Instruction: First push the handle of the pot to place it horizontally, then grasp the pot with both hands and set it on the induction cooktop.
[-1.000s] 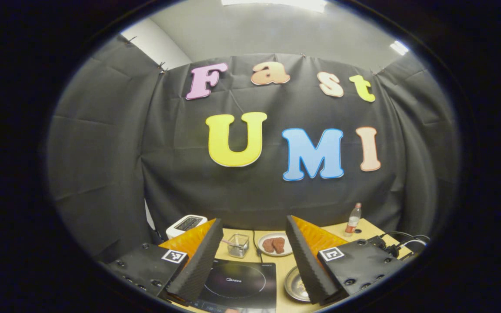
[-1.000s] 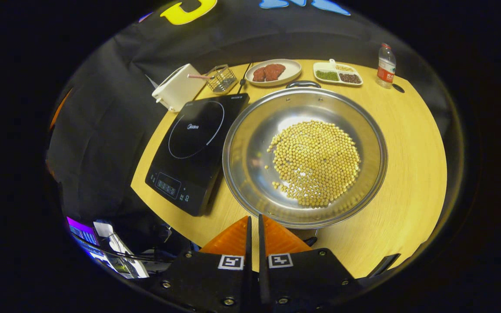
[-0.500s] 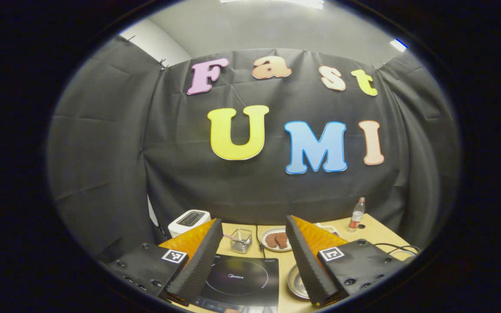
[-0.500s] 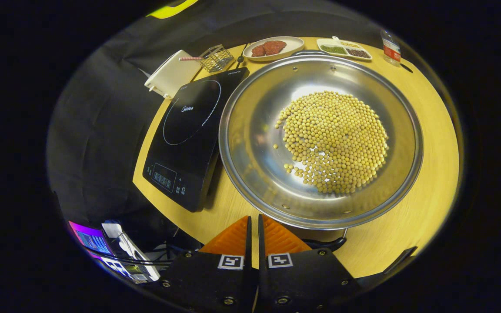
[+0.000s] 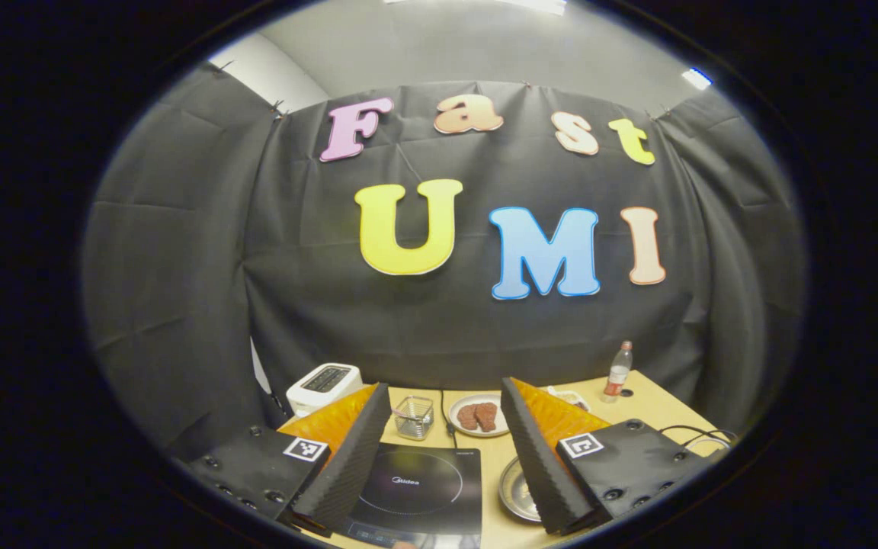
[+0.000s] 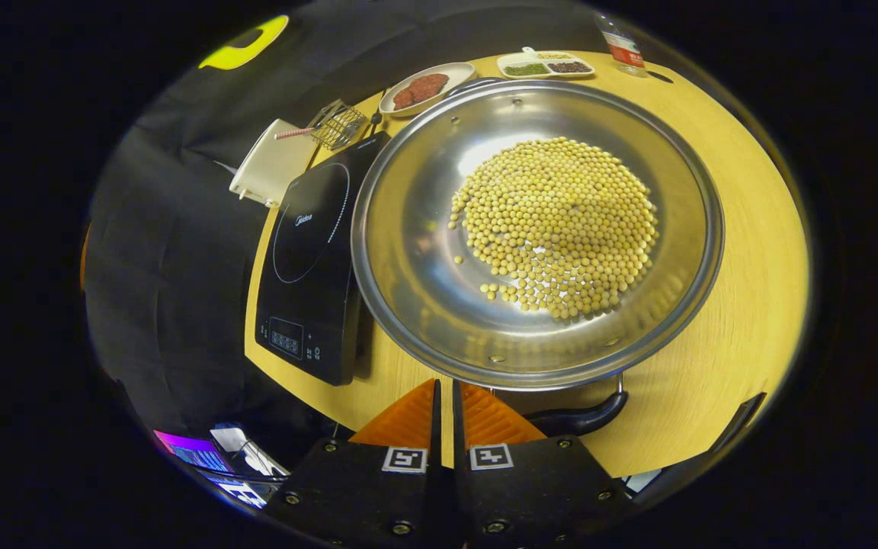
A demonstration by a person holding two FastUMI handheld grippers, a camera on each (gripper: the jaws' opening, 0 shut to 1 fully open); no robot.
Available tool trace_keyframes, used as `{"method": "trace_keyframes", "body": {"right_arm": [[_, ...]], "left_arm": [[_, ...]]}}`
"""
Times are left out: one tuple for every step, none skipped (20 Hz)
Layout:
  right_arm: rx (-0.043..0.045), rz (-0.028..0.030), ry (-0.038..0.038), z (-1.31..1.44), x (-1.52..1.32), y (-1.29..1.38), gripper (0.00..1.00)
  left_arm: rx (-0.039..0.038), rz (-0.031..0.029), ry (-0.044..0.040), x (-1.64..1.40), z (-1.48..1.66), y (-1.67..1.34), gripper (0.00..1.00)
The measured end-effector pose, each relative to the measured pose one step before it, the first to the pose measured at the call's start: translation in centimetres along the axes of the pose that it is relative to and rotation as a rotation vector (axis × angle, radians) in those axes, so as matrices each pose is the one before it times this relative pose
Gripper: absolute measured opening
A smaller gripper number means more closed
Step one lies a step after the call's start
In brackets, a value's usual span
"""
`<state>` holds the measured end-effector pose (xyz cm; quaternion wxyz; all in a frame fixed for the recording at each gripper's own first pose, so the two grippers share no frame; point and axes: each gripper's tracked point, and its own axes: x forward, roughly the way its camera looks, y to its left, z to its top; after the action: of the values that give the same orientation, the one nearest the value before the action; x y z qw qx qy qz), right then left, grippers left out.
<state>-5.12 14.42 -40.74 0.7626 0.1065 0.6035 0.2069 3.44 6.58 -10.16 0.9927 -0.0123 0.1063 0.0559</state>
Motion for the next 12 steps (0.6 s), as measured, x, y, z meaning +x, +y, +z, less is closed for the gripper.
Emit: {"method": "trace_keyframes", "body": {"right_arm": [[0.00713,-0.01445,-0.00391,0.116,-0.101,-0.509,0.06],[0.00554,-0.01359,-0.00386,-0.072,-0.131,-0.502,0.06],[0.00866,-0.00864,-0.0064,0.065,-0.182,-0.515,0.06],[0.01283,-0.00246,-0.00859,0.062,-0.154,-0.376,0.06],[0.01444,-0.00179,-0.00433,0.083,-0.153,-0.403,0.07],[0.01644,-0.00465,-0.00307,-0.123,-0.369,-0.484,0.06],[0.01283,-0.00436,-0.00441,0.078,-0.234,-0.465,0.06],[0.01184,-0.00863,-0.00418,0.161,-0.11,-0.494,0.06],[0.01067,-0.01388,0.00477,0.011,-0.041,-0.58,0.06],[0.01301,-0.01592,-0.00137,0.032,-0.132,-0.699,0.06],[0.00876,-0.01375,-0.00051,0.127,-0.02,-0.708,0.06],[0.00949,-0.01123,-0.00238,0.065,-0.112,-0.601,0.06]], "left_arm": [[-0.00103,-0.00886,-0.00367,0.073,0.006,-0.435,0.91],[-0.00091,-0.0061,-0.00342,0.013,0.095,-0.228,0.91],[-0.00118,-0.00716,-0.00317,0.028,0.002,-0.337,0.91],[-0.00108,-0.00625,-0.00326,0.118,0.169,-0.262,0.91],[-0.00014,-0.00593,-0.00565,0.031,-0.018,-0.285,0.91],[-0.00007,-0.00727,-0.00225,0.012,0.139,-0.273,0.91],[0.00016,-0.0056,-0.00585,0.073,0.262,-0.332,0.91],[0.00163,-0.00545,-0.0052,0.12,0.213,-0.189,0.91],[0.00163,-0.00566,-0.00707,0.03,0.235,-0.259,0.91],[0.00149,-0.00665,-0.0061,0.0,0.236,-0.228,0.91],[-0.00055,-0.01022,-0.01042,-0.123,0.1,-0.37,0.91],[0.00011,-0.00454,-0.01627,-0.052,0.475,-0.235,0.93]]}}
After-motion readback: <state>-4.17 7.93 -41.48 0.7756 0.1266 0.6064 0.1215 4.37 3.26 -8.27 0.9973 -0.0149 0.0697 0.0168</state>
